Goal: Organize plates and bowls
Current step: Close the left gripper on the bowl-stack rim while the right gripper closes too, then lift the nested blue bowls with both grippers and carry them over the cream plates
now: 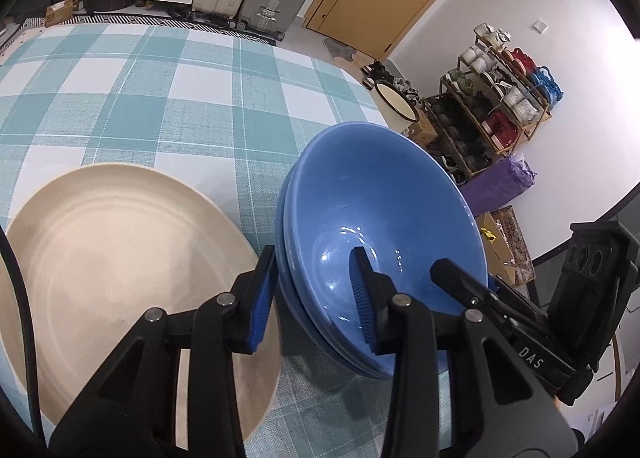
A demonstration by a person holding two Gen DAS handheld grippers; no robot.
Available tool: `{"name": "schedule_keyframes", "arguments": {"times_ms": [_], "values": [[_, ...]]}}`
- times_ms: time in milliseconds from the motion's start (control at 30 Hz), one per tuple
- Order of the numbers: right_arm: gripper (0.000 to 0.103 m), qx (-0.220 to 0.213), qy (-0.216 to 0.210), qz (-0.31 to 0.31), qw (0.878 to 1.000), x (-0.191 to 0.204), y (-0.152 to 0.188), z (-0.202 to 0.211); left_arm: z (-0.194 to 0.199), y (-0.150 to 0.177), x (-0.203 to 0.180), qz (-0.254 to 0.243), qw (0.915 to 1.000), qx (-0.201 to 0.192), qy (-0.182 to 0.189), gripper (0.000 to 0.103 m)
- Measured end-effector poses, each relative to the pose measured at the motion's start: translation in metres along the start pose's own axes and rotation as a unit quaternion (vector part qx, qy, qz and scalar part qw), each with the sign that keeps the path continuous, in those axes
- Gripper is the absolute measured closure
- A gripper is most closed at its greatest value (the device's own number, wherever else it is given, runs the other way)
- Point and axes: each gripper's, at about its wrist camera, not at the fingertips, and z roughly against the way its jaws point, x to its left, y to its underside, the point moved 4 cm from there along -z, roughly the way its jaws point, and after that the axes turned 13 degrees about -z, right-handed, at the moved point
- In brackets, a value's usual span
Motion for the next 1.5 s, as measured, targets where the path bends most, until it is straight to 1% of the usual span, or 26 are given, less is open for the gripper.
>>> {"name": "schedule_keyframes", "arguments": {"times_ms": [33,133,300,500,733,1067,1300,1500], "values": [[0.051,-0.001,0.003,-0.001,1.0,-0.001,0.0,0.0,0.0,0.0,0.001,0.0,1.0,-0.001,-0.001,0.073],[0.056,-0.004,0.007,-0.001,1.0,-0.004,-0.001,0.0,0.0,0.002,0.002,-0.001,1.0,-0.003,-0.004,0.075],[0.056,-0.008,0.012,0.006,1.0,-0.002,0.001,0.002,0.003,0.002,-0.001,-0.009,0.9998,-0.006,-0.017,0.075],[0.056,-0.012,0.015,0.007,1.0,-0.002,-0.002,0.003,0.006,0.003,-0.005,-0.017,0.9996,-0.006,-0.02,0.075],[0.056,-0.021,0.019,0.013,1.0,0.0,-0.003,0.01,0.016,0.001,-0.015,-0.034,0.9989,-0.019,-0.024,0.075],[0.056,-0.042,0.019,0.025,0.999,0.011,-0.007,0.033,0.045,-0.003,-0.027,-0.044,0.998,-0.042,-0.019,0.075],[0.056,-0.055,0.018,0.038,0.998,0.025,-0.009,0.051,0.074,-0.003,-0.034,-0.048,0.997,-0.059,-0.02,0.075],[0.056,-0.063,0.012,0.052,0.997,0.042,-0.006,0.063,0.105,0.002,-0.034,-0.053,0.9956,-0.072,-0.027,0.075]]}}
